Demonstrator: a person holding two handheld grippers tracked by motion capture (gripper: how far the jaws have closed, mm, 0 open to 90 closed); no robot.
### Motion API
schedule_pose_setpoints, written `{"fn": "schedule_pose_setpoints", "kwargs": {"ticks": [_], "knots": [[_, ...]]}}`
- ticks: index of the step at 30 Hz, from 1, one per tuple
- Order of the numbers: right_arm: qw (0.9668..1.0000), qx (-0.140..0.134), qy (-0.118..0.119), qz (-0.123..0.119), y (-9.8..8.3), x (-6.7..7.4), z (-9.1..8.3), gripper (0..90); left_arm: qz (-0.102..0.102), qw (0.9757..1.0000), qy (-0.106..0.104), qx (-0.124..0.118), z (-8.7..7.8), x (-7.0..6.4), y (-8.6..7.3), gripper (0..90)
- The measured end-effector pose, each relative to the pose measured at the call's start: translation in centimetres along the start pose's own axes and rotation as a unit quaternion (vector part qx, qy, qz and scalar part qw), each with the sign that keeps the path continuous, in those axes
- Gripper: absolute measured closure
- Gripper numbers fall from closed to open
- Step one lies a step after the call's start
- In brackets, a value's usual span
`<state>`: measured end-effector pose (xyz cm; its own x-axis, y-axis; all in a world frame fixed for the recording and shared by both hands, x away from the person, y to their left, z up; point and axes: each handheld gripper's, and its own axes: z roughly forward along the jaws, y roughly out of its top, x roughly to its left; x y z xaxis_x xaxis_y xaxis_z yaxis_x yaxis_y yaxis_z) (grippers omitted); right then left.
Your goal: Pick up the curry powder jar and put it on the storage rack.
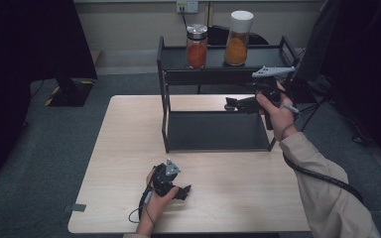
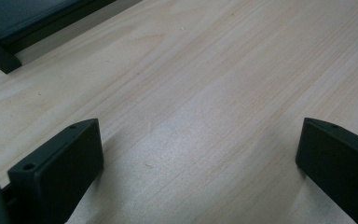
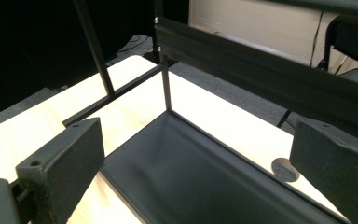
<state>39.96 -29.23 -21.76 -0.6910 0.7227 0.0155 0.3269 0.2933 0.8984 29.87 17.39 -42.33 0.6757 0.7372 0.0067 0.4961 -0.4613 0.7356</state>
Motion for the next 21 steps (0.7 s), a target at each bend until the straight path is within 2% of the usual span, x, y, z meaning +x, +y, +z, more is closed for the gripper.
{"fn": "schedule_pose_setpoints", "kwargs": {"ticks": [8, 21], "knots": [[0.9999, 0.004, 0.012, 0.007, -1.9, -0.1, 0.6, 2.0, 0.0, 1.0, 0.0, 0.0, 0.0, 0.0, 0.0, 0.0], [0.9994, 0.024, 0.027, 0.0, -4.6, 0.3, 1.7, 2.0, 0.0, 1.0, 0.0, 0.0, 0.0, 0.0, 0.0, 0.0]]}}
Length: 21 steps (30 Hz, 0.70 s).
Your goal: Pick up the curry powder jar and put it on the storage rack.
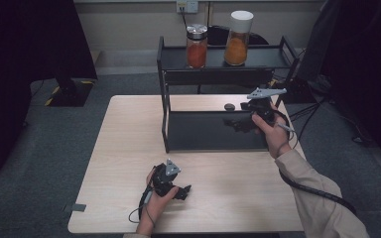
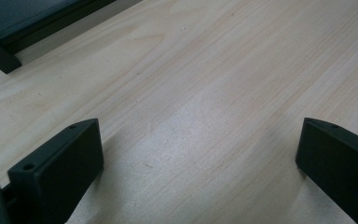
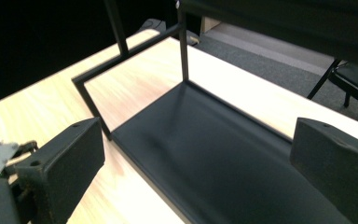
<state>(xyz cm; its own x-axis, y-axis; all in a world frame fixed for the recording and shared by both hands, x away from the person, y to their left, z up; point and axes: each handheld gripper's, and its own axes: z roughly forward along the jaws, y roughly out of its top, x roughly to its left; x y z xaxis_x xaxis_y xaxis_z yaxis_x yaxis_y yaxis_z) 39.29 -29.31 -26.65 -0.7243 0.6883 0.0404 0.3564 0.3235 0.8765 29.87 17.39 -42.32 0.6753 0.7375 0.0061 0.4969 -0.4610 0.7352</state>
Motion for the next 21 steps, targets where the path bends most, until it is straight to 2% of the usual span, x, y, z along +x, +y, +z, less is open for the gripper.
{"fn": "schedule_pose_setpoints", "kwargs": {"ticks": [5, 14, 21], "knots": [[1.0, 0.007, -0.003, -0.006, -0.8, 0.4, 0.4, 2.0, 0.0, 1.0, 0.0, 0.0, 0.0, 0.0, 0.0, 0.0], [0.9999, 0.012, 0.006, -0.007, -2.1, 0.7, 1.3, 2.4, 0.001, 1.0, 0.0, 0.0, 0.0, 0.0, 0.0, 0.0], [0.9999, 0.006, 0.014, 0.007, -3.5, 0.8, 1.9, 2.4, 0.001, 1.0, 0.0, 0.0, 0.0, 0.0, 0.0, 0.0]]}}
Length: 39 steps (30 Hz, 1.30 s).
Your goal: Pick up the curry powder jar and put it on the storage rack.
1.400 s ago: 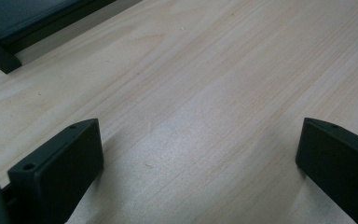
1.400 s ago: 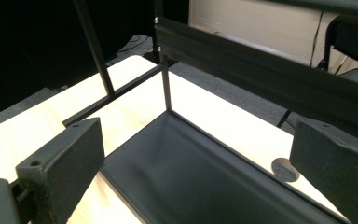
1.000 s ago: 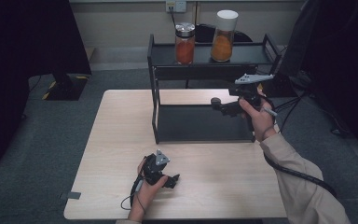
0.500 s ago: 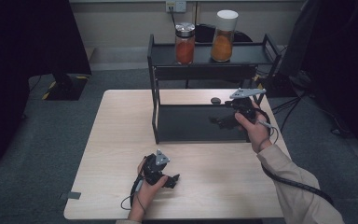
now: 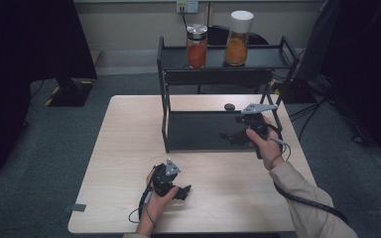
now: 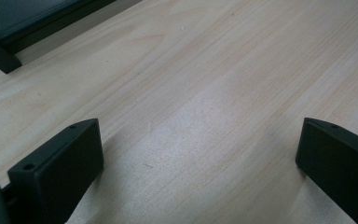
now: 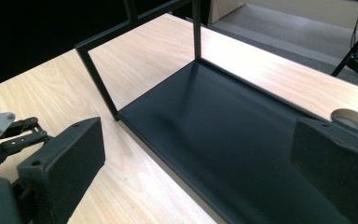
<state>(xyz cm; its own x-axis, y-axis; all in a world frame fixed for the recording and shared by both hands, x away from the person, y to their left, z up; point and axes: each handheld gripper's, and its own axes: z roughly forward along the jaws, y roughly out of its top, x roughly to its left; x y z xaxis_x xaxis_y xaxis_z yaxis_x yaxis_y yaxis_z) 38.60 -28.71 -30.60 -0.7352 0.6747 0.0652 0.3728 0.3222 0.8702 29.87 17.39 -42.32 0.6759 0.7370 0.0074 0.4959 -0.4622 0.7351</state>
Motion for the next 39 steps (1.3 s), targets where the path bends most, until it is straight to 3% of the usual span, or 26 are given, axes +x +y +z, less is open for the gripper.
{"fn": "schedule_pose_setpoints", "kwargs": {"ticks": [18, 39], "knots": [[0.9999, 0.011, -0.003, 0.0, -2.8, 0.4, 0.6, 2.5, 0.0, 1.0, 0.0, 0.0, 0.0, 0.0, 0.0, 0.0], [0.9997, 0.025, 0.004, -0.001, -5.6, 0.6, 0.1, 2.5, 0.0, 1.0, 0.0, 0.0, 0.0, 0.0, 0.0, 0.0]]}}
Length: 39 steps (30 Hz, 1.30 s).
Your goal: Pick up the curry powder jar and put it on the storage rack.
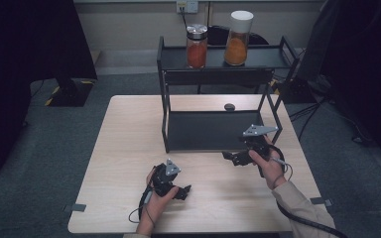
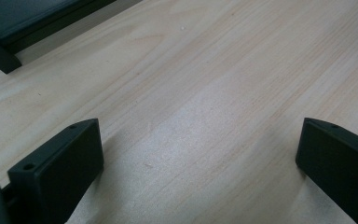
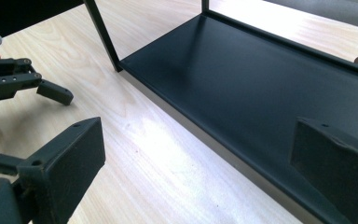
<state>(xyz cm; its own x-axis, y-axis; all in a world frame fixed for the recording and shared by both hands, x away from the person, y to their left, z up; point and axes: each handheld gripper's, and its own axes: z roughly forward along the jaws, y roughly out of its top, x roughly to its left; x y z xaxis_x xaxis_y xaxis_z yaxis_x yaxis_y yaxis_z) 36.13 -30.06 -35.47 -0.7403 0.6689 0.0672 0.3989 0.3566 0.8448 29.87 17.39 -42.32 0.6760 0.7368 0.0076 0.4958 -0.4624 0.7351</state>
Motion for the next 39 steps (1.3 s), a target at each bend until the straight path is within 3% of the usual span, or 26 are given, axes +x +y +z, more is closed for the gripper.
{"fn": "schedule_pose_setpoints", "kwargs": {"ticks": [39], "knots": [[0.9998, 0.014, 0.005, 0.01, -5.3, -1.0, -2.2, 2.5, 0.0, 1.0, 0.0, 0.0, 0.0, 0.0, 0.0, 0.0]]}}
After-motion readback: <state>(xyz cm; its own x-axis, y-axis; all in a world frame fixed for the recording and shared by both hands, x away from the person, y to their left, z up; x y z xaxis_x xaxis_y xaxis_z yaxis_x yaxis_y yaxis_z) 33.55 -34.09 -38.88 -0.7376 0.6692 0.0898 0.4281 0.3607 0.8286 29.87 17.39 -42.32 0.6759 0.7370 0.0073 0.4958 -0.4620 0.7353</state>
